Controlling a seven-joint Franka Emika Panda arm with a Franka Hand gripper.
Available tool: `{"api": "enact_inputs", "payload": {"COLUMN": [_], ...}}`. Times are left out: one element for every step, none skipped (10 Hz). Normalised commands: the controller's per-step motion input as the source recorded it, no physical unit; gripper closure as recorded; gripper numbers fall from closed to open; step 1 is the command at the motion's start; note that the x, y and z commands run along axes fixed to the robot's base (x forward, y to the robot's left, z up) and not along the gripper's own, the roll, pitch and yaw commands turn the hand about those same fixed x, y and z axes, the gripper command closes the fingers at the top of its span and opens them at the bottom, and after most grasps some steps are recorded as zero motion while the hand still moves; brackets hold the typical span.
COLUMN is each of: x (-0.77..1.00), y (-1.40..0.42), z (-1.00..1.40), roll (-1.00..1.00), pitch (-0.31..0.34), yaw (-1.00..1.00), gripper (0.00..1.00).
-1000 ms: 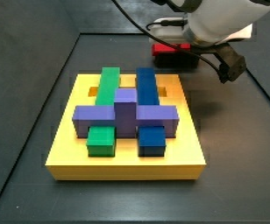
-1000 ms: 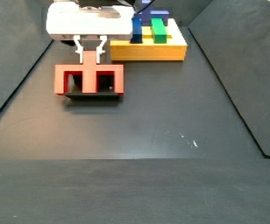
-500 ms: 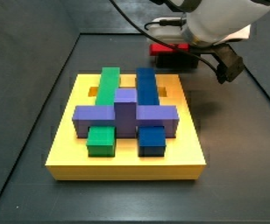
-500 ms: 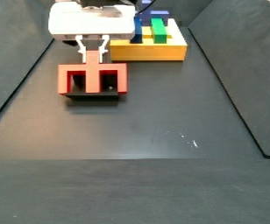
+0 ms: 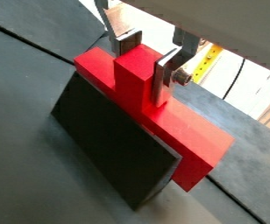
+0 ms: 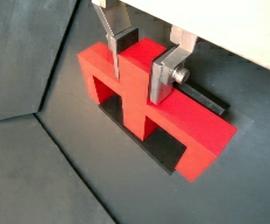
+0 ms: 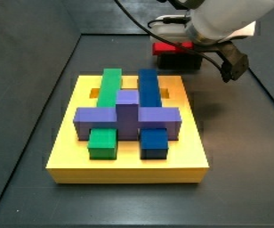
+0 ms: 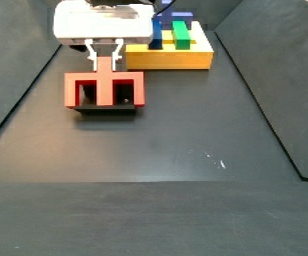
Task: Pick up the red object. Move up. Place the red object on the fixture. Regrasp the red object. Move to above the board. Insert the red object.
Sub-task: Regrasp the red object, then move to above the board.
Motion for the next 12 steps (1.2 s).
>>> {"api": "enact_inputs", "payload": {"x": [0.0, 0.0, 0.0, -0.01, -0.04, -0.03, -0.02, -0.02, 0.0, 0.01, 0.03, 0.03], "y": [0.0, 0.0, 0.0, -0.01, 0.01, 0.01, -0.02, -0.01, 0.0, -0.01, -0.02, -0.01], "z": [0.0, 0.0, 1.4, 1.4, 1.4, 1.4, 1.4, 1.4, 0.98, 0.62, 0.29, 0.2], "roll": [0.0, 0.0, 0.0, -0.05, -0.09, -0.05, -0.01, 0.0, -0.02, -0.01, 0.0, -0.01], "pitch": [0.0, 0.0, 0.0, 0.014, -0.009, 0.002, 0.017, 0.025, 0.039, 0.051, 0.072, 0.08], "yaw": [0.0, 0.0, 0.0, 0.01, 0.01, 0.01, 0.0, 0.0, 0.0, 0.0, 0.01, 0.02], "gripper": [1.0, 1.0, 1.0, 1.0, 1.0, 1.0, 1.0, 1.0, 1.0, 1.0, 1.0, 1.0]}}
